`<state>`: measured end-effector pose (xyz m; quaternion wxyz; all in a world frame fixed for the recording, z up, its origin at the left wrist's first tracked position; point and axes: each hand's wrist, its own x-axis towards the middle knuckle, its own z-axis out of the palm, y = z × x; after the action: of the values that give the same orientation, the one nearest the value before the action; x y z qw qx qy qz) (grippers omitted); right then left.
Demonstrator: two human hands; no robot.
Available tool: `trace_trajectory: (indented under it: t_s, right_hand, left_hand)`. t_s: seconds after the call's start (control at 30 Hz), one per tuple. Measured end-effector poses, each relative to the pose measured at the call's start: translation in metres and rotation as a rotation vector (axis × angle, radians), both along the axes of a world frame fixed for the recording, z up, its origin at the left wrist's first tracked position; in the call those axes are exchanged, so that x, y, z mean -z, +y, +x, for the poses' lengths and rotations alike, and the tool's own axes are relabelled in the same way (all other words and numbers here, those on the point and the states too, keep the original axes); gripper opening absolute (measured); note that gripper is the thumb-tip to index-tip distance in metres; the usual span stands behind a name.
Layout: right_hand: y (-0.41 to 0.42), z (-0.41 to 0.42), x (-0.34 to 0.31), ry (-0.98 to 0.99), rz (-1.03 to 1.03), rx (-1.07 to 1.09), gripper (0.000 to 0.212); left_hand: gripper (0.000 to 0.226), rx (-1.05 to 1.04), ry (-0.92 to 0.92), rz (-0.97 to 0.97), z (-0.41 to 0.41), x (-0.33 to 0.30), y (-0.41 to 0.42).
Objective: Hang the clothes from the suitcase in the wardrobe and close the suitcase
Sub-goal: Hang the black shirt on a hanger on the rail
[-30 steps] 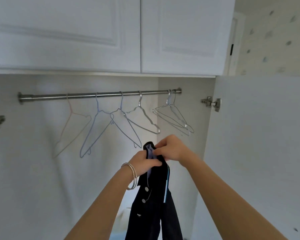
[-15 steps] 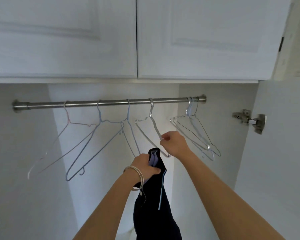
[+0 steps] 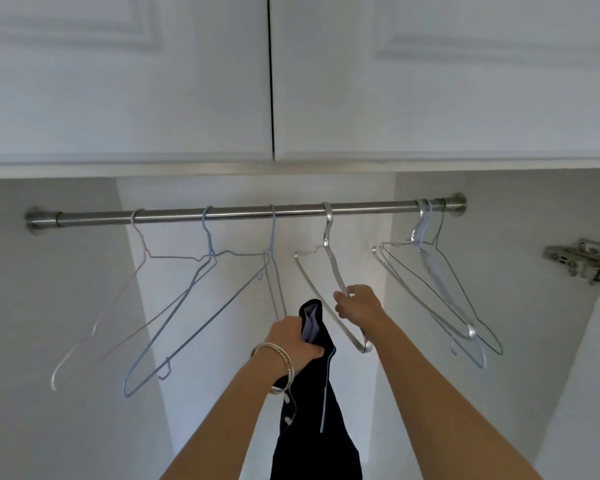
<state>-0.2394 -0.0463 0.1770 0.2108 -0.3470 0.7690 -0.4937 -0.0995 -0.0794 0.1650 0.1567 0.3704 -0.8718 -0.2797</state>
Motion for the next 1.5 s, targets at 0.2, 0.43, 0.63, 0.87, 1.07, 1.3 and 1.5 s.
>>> trace_trajectory:
  t_s: [0.2,0.43,0.63,0.87,1.07,1.3,1.5]
  right_hand:
    - [-0.01,-0.012,-0.011,0.074,-0.061,0.11,0.03]
    - [0.02,-0.044,-0.011,0.258,0.107,0.153,0.04]
    - [0.061,-0.058,0.006,0.38,0.238,0.333,0.055]
    - [0.104,-0.055,0.025,0.486,0.173,0.366,0.041]
    - [0.14,-0.048,0.046,0.44,-0.114,0.334,0.014]
    - [0.16,-0.044,0.058,0.285,-0.138,0.396,0.013]
    - [0.184,-0.02,0.06,0.228,-0.196,0.427,0.047]
  left_hand:
    - [0.039,-0.066,-0.011,0.011,-0.007,-0.003,-0.023]
    - [0.038,-0.046,0.011,0.031,-0.012,-0.014,-0.039]
    - [0.031,0.037,-0.049,-0.018,-0.011,-0.022,-0.042]
    - [0.025,0.056,0.01,0.005,-0.007,-0.022,-0.042]
    - [0.022,0.079,-0.063,-0.147,0.001,-0.023,-0.035]
    - [0.03,0.018,-0.103,-0.168,0.01,-0.018,-0.031]
    - [0.023,-0.081,-0.112,-0.079,0.021,-0.017,-0.041]
